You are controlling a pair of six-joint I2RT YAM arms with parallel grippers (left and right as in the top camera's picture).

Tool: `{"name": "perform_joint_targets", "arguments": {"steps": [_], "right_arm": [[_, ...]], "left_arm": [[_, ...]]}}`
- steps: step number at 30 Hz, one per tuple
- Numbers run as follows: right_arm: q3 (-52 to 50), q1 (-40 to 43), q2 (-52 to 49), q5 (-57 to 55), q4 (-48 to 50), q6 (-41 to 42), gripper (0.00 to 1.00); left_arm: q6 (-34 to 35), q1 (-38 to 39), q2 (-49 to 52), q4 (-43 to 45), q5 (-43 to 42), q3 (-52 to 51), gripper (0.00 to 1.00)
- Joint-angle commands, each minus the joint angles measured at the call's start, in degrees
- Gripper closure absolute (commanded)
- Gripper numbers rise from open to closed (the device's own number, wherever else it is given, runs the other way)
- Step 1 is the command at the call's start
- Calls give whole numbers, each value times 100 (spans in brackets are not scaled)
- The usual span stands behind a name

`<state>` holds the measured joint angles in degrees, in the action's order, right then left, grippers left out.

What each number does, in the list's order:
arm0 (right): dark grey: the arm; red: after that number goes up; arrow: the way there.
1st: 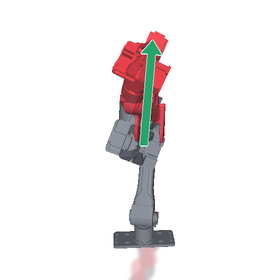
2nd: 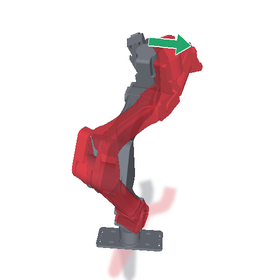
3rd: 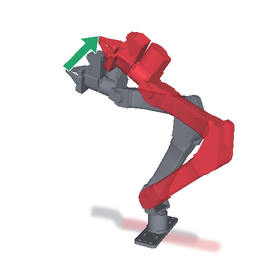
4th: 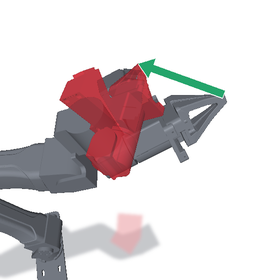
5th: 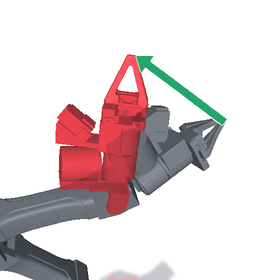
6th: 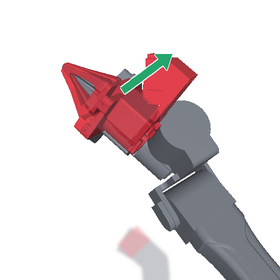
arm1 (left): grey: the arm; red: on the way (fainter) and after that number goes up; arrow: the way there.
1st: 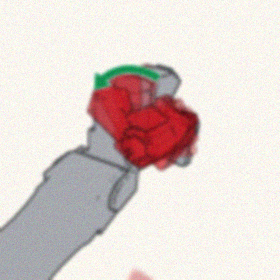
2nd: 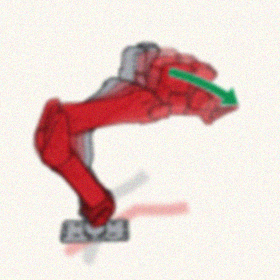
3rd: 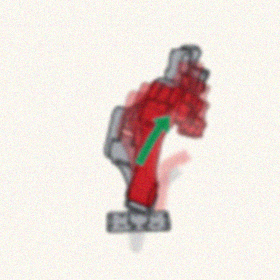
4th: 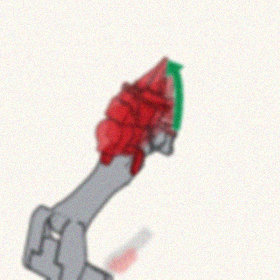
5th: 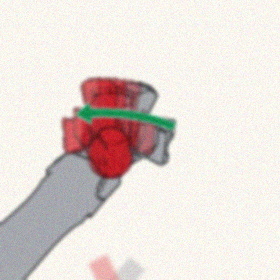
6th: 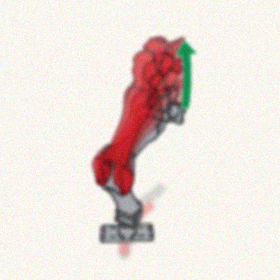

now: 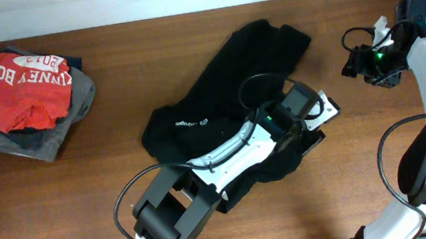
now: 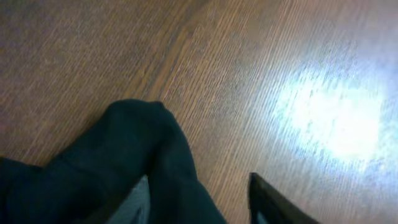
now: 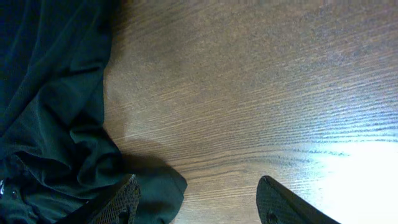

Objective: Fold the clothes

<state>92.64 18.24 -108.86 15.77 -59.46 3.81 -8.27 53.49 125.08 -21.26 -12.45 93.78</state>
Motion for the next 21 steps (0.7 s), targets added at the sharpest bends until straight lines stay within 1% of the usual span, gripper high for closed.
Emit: {"name": "perform_joint_targets", "arguments": {"steps": [1,7,12,14,17,21], "right_arm": [[-46,15,-39,94,83,-61,35],[-46,15,-39,94,127,-61,35],[-46,15,-39,94,125,-61,35],[-46,15,-39,94,125,-61,35],[-46,15,-39,92,127,-63,35],[-46,15,-39,92,127,-63,35]], "left_arm": [[-326,175,157,-153,660,146,55],[-509,341,437,-162,953,157,56],[-511,363,507,-127,1246,164,56],[-483,363,557,-85,1484,164,57],[-175,363,636,-4,2129,164,57],[-160,363,640,-4,2302,164,63]]}}
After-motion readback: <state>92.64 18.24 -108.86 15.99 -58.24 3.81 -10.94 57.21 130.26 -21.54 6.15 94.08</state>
